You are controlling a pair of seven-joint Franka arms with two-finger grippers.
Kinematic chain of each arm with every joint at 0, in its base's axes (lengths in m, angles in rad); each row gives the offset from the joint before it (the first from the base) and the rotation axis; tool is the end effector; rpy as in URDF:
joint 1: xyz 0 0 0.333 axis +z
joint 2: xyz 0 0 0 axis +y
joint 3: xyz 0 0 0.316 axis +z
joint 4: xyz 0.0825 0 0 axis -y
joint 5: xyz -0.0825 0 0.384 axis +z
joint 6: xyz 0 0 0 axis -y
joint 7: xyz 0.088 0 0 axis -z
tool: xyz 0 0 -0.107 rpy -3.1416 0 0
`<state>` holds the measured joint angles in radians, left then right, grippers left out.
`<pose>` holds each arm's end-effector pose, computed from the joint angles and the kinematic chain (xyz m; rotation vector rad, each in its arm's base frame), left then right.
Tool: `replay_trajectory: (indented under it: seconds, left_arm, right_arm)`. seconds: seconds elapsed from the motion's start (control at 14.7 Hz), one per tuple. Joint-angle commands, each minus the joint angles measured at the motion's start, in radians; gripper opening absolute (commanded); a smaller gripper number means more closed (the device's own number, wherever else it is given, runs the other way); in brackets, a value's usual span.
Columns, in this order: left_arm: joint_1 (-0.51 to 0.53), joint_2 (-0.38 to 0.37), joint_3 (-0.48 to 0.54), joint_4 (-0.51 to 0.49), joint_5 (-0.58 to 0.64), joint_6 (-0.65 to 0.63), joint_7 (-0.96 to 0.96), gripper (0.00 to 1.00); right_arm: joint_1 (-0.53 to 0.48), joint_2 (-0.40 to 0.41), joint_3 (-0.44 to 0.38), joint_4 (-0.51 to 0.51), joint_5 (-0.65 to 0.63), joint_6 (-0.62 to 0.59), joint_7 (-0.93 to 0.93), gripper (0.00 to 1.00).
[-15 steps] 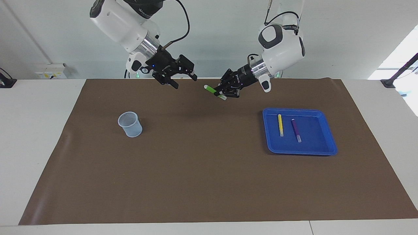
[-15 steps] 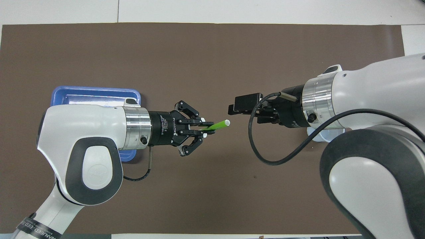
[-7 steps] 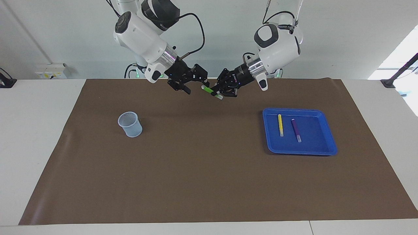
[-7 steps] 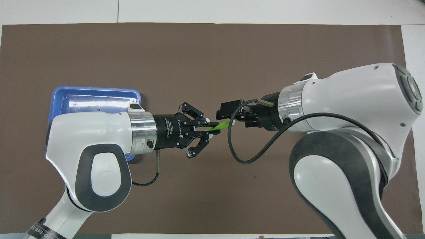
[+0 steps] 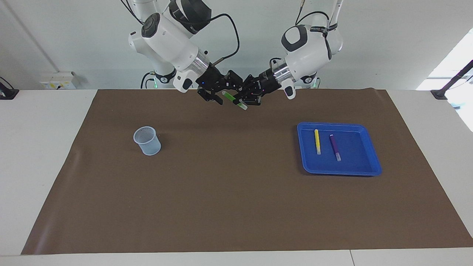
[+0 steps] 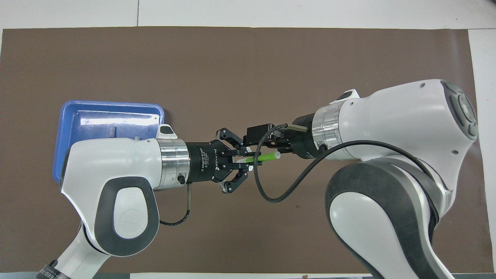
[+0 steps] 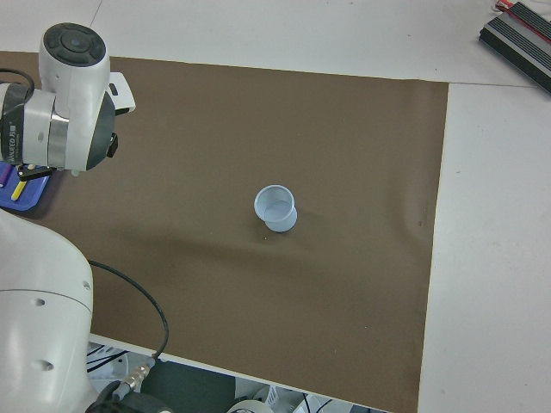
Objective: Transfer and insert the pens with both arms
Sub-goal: 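Close the right gripper on the green pen tip held by the left gripper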
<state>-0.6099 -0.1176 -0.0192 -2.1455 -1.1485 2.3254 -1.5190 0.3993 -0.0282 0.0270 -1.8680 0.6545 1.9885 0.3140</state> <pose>0.4318 -0.3345 0.4939 1.6195 1.6719 -0.8724 0.5051 0.2711 0.5482 -2.5100 0.1455 0.1157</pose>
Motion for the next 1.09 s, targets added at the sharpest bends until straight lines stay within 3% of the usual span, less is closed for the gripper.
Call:
replay_trajectory:
  seconds: [0.0,0.54,0.68,0.75,0.88,1.02]
  left_arm:
    - [-0.008,-0.036,0.007,-0.042,-0.019,0.015,0.022,0.00]
    - [-0.005,-0.039,0.007,-0.046,-0.026,0.012,0.022,0.00]
    - [-0.004,-0.042,0.007,-0.051,-0.026,0.012,0.022,0.00]
    - [-0.004,-0.042,0.007,-0.051,-0.026,0.012,0.022,0.00]
    - [-0.004,-0.042,0.007,-0.051,-0.026,0.012,0.022,0.00]
    - [-0.004,-0.042,0.007,-0.051,-0.026,0.011,0.022,0.00]
  right_arm:
    - [-0.020,-0.027,-0.001,-0.016,0.010,-0.077,-0.015,1.00]
    - [-0.020,-0.030,-0.001,-0.017,-0.004,-0.079,-0.013,0.97]
    - [-0.020,-0.030,-0.001,-0.019,-0.016,-0.079,-0.013,0.75]
    - [-0.020,-0.030,-0.001,-0.020,-0.033,-0.079,-0.012,0.54]
    - [-0.020,-0.030,-0.001,-0.022,-0.053,-0.076,-0.010,0.23]
    - [-0.020,-0.030,-0.001,-0.026,-0.062,-0.054,-0.010,0.00]
